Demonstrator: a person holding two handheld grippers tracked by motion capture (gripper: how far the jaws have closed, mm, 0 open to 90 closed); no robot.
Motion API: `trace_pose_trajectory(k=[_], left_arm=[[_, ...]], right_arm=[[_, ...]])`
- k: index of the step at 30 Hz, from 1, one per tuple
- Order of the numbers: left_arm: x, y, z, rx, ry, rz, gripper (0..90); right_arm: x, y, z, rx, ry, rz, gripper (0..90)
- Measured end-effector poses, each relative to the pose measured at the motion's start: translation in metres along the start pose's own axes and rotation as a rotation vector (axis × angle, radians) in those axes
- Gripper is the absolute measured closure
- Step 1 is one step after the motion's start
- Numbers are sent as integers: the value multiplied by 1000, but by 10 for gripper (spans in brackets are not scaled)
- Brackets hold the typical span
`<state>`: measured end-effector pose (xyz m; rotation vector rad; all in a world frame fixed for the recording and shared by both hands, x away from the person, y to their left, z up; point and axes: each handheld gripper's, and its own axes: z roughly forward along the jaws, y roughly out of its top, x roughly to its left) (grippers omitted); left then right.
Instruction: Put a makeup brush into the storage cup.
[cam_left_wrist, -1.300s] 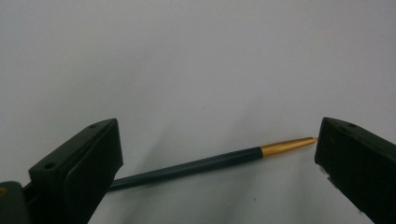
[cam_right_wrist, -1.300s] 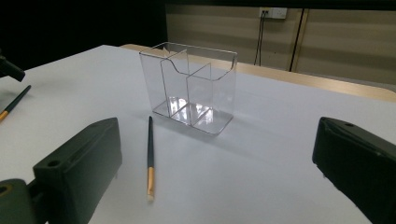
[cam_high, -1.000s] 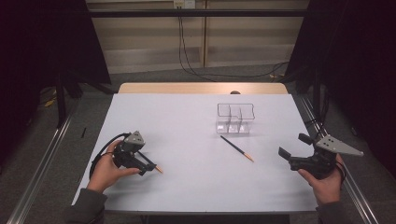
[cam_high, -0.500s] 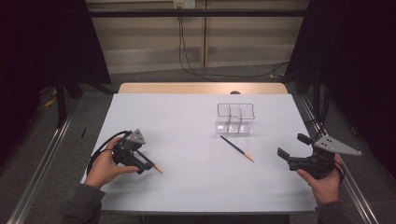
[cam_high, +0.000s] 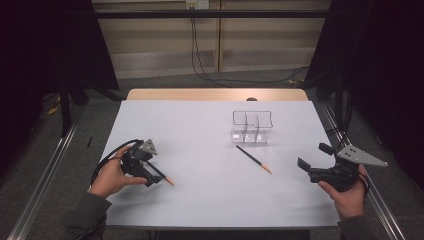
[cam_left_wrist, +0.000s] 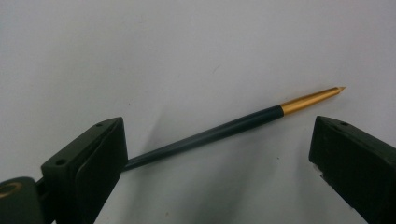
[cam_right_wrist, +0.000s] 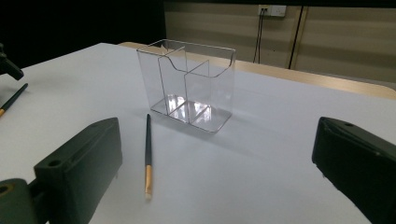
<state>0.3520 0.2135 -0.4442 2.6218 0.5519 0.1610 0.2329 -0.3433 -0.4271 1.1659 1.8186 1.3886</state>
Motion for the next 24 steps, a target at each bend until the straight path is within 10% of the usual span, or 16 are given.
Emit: trace_pose_trajectory(k=[24], left_arm=[[3, 11, 10, 82, -19, 65, 83]], right_arm=[[0, 0, -1, -1, -4, 2, 14]])
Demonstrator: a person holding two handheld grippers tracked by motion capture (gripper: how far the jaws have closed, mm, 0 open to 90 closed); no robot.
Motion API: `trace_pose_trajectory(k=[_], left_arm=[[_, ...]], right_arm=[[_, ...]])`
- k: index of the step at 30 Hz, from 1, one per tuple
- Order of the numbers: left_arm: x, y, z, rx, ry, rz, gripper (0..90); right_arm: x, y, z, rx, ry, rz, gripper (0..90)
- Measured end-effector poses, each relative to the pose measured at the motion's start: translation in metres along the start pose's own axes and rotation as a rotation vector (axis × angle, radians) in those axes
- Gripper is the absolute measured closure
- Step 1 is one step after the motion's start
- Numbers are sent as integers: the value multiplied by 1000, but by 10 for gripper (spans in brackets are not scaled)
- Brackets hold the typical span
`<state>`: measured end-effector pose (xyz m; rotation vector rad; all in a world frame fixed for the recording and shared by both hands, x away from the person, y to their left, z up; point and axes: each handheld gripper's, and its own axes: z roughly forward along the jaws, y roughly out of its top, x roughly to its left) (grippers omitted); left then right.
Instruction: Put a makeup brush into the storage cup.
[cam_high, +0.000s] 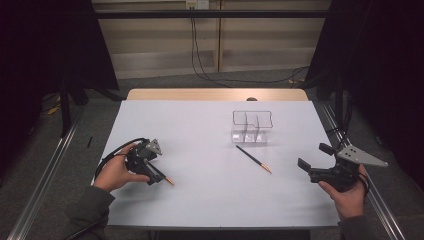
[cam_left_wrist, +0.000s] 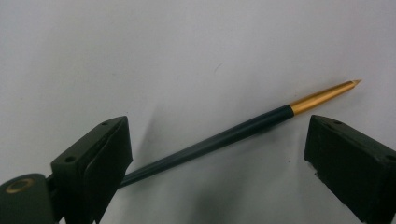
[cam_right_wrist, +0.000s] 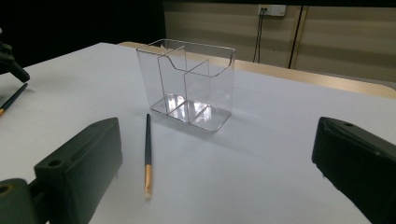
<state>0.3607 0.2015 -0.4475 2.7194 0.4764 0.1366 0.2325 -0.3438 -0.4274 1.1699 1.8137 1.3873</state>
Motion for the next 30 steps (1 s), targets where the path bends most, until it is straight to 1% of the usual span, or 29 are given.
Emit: trace_pose_trajectory(k=[2, 4, 6, 8, 10, 11, 12, 13, 14, 16, 21, 22, 23, 24, 26, 30], left_arm=[[0, 0, 2, 7, 0, 9, 94], [-1, 0, 3, 11, 0, -2, 100], [0, -1, 4, 15, -6, 7, 120], [1, -2, 7, 21, -17, 0, 127], [2, -2, 6, 20, -20, 3, 130], [2, -3, 6, 21, -24, -4, 130], [1, -3, 6, 19, -30, -12, 151], [1, -3, 6, 19, -30, -12, 161], [2, -3, 6, 19, -40, -16, 161], [2, -4, 6, 17, -56, -16, 205], [2, -4, 5, 15, -58, -17, 233], [1, -4, 5, 20, -65, -21, 233], [2, -3, 5, 21, -61, -13, 243], [1, -3, 5, 25, -64, -21, 256], [0, 0, 4, 46, -67, -12, 271], [0, 1, 4, 55, -72, -4, 300]], right_arm=[[0, 0, 0, -3, 0, -2, 14], [0, 0, 0, -3, -2, -3, 14], [0, 0, 0, -2, -1, -2, 14], [-1, 0, 0, -2, 0, -2, 15], [0, 0, 0, -3, -2, -2, 14], [0, 0, 0, -3, -2, -2, 14], [0, 0, -1, -2, 0, -2, 16], [0, 0, -1, -2, -1, -2, 16], [0, 0, -1, -2, -1, -2, 16], [0, -1, 0, -1, -4, -2, 16], [0, -1, -1, 1, 0, -1, 16], [0, -1, -1, 1, 0, -2, 16], [0, -1, 0, 0, -3, -4, 16], [0, -1, 0, 1, -4, -5, 16], [0, -1, -1, 1, -3, -4, 17], [0, -1, -1, -1, -4, -10, 17]])
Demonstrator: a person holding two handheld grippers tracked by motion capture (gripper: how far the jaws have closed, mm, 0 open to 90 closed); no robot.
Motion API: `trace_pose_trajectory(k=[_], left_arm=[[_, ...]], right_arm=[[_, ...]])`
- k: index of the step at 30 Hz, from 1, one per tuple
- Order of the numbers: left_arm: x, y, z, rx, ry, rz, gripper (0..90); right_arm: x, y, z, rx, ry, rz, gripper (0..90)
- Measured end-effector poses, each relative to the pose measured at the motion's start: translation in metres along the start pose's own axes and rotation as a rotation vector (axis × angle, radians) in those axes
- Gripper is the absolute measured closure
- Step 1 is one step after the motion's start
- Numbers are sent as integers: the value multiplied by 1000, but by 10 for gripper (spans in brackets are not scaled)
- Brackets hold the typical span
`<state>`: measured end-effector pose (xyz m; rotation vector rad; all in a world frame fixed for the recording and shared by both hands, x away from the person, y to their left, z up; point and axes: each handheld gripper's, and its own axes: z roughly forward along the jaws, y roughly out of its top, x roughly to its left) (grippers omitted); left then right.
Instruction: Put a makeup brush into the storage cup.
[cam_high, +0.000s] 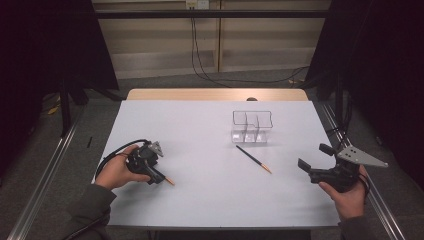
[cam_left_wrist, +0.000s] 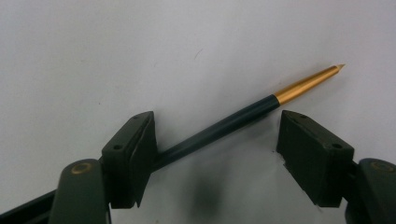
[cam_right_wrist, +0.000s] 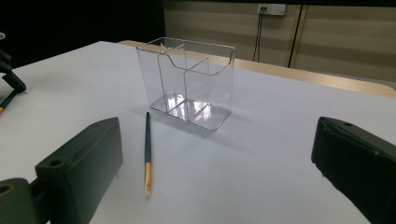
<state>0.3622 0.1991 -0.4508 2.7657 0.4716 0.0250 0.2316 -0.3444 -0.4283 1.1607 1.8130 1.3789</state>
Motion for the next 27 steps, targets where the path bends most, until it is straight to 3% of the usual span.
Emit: trace_pose_trajectory(k=[6, 13, 21, 27], left_arm=[[-1, 2, 0, 8, -2, -7, 330], [-1, 4, -3, 24, 0, -24, 529], [-2, 8, -3, 51, -7, -6, 600], [-2, 9, -4, 55, -15, -46, 758]], right_arm=[[-1, 0, -2, 2, -3, 7, 17], [0, 0, -2, 4, 0, 2, 17], [0, -1, -3, 3, -7, 3, 17], [0, -1, -3, 7, -7, 0, 18]])
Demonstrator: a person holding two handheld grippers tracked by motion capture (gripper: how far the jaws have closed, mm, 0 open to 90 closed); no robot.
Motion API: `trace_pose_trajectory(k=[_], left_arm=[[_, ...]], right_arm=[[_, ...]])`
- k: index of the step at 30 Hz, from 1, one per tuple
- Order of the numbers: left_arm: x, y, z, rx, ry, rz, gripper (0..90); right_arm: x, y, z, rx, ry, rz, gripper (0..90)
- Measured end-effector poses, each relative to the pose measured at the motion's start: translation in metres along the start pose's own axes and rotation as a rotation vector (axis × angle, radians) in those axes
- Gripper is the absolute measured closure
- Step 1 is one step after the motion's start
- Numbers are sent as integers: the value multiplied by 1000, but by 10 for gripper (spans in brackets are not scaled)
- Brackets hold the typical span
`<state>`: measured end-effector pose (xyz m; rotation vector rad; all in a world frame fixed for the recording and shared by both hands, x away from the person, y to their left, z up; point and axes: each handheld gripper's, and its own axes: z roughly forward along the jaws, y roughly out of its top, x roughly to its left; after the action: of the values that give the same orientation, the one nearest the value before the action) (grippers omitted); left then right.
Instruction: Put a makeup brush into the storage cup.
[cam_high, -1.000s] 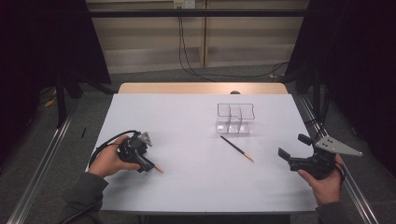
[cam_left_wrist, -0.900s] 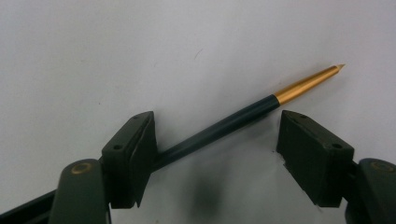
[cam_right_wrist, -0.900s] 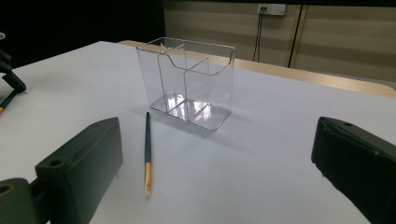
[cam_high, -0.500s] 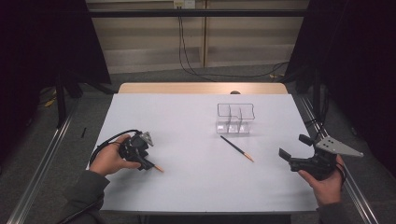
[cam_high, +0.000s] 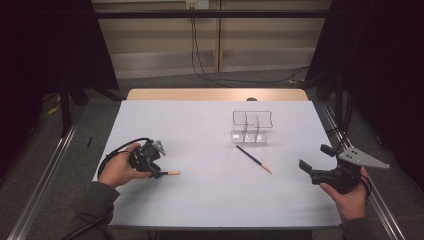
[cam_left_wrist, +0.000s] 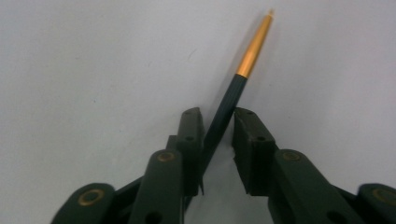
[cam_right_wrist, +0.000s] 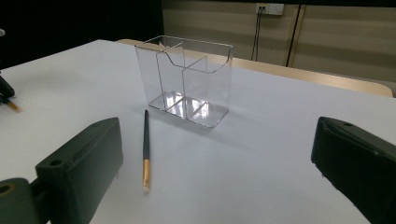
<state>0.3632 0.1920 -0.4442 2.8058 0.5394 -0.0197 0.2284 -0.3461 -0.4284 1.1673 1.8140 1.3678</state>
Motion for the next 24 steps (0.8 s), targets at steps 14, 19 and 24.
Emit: trace_pose_trajectory(k=[14, 19, 24], left_arm=[[1, 2, 1, 1, -2, -18, 823], [1, -1, 1, -12, -7, -17, 822], [2, -2, 1, -22, -4, -1, 822]], right_arm=[[1, 0, 2, 2, 5, 1, 18], [1, 0, 1, 6, 1, 0, 18], [1, 0, 1, 7, 5, 0, 18]])
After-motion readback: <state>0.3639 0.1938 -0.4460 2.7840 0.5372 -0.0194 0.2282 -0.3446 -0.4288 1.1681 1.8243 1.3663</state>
